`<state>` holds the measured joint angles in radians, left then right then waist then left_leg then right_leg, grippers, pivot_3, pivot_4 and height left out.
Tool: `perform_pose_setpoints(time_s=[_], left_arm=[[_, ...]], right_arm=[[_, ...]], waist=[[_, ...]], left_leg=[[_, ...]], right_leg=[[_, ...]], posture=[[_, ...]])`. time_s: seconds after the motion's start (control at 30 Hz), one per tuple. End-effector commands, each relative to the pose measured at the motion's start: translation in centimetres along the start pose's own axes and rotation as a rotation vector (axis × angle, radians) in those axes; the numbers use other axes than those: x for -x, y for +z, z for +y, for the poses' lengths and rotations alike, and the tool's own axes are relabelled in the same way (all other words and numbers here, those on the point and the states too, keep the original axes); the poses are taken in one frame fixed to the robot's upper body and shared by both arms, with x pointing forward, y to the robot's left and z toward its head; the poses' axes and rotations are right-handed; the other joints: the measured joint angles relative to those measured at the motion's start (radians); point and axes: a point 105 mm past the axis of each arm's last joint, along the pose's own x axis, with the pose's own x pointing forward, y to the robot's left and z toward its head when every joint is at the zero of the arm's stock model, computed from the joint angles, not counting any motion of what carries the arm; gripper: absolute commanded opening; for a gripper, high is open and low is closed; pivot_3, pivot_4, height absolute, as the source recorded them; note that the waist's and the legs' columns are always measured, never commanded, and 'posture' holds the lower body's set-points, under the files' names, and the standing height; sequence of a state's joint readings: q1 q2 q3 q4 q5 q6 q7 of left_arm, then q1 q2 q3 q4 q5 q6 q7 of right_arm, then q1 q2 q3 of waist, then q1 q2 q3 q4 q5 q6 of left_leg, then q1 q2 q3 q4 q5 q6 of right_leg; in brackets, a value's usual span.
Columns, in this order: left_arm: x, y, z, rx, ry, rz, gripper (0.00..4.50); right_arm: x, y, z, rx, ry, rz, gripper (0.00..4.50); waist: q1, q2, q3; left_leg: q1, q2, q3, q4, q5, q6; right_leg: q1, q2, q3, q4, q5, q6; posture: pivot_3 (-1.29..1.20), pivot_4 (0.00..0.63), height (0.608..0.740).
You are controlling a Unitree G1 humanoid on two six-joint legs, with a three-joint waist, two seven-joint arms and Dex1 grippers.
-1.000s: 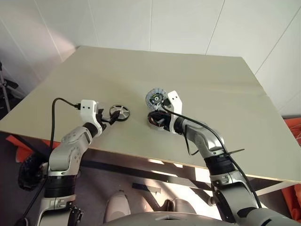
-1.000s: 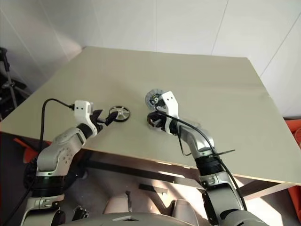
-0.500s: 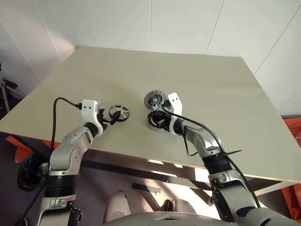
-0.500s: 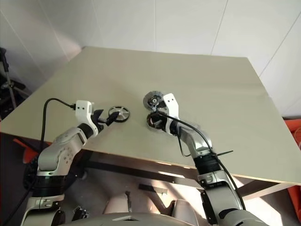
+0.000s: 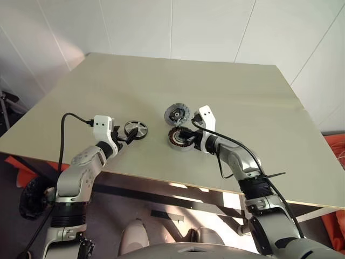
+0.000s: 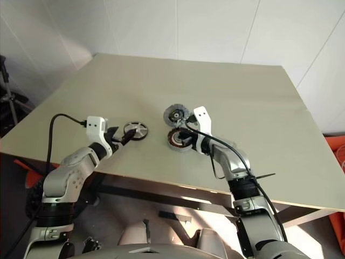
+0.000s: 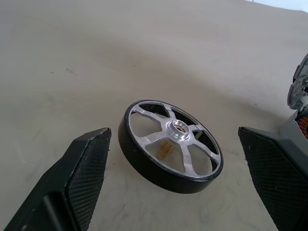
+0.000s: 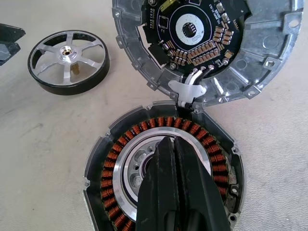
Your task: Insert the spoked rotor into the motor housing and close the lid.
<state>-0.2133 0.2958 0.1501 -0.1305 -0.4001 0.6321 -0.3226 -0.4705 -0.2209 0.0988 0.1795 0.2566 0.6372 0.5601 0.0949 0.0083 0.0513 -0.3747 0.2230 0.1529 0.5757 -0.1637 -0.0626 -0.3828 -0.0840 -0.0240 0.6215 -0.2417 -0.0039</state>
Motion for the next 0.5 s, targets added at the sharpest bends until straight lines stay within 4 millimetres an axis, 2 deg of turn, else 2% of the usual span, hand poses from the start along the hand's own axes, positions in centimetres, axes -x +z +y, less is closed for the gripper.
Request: perform_pose_setpoints(time_s=[0.03, 0.2, 0.33, 0.5], left_arm=[[0.2, 1.6, -0.3, -0.032, -0.011, -0.052, 4.50], [0.3, 1.6, -0.2, -0.034, -0.007, -0.052, 4.50], [0.4, 1.5, -0.1, -0.035, -0.005, -0.049, 4.50], [0.4, 1.5, -0.1, -0.034, -0.005, -0.049, 4.50]], right_arm=[[0.0, 1.5, 0.8, 0.016, 0.019, -0.056, 0.03], [-0.4, 1.1, 1.1, 0.006, 0.022, -0.048, 0.03], [-0.4, 2.2, 1.2, 0.010, 0.026, -0.076, 0.03], [-0.2, 2.7, 1.2, 0.022, 0.028, -0.087, 0.03]], waist=[[0.001, 0.000, 0.000], [0.001, 0.000, 0.000], [0.001, 0.000, 0.000], [0.001, 0.000, 0.000]], left_leg=[[0.000, 0.000, 0.000, 0.000, 0.000, 0.000], [0.000, 0.000, 0.000, 0.000, 0.000, 0.000], [0.000, 0.000, 0.000, 0.000, 0.000, 0.000], [-0.001, 0.000, 0.000, 0.000, 0.000, 0.000]], right_leg=[[0.000, 0.000, 0.000, 0.000, 0.000, 0.000], [0.000, 0.000, 0.000, 0.000, 0.000, 0.000], [0.000, 0.000, 0.000, 0.000, 0.000, 0.000], [-0.001, 0.000, 0.000, 0.000, 0.000, 0.000]], posture=[[0.00, 0.000, 0.740], [0.00, 0.000, 0.740], [0.00, 0.000, 0.740], [0.00, 0.000, 0.740]])
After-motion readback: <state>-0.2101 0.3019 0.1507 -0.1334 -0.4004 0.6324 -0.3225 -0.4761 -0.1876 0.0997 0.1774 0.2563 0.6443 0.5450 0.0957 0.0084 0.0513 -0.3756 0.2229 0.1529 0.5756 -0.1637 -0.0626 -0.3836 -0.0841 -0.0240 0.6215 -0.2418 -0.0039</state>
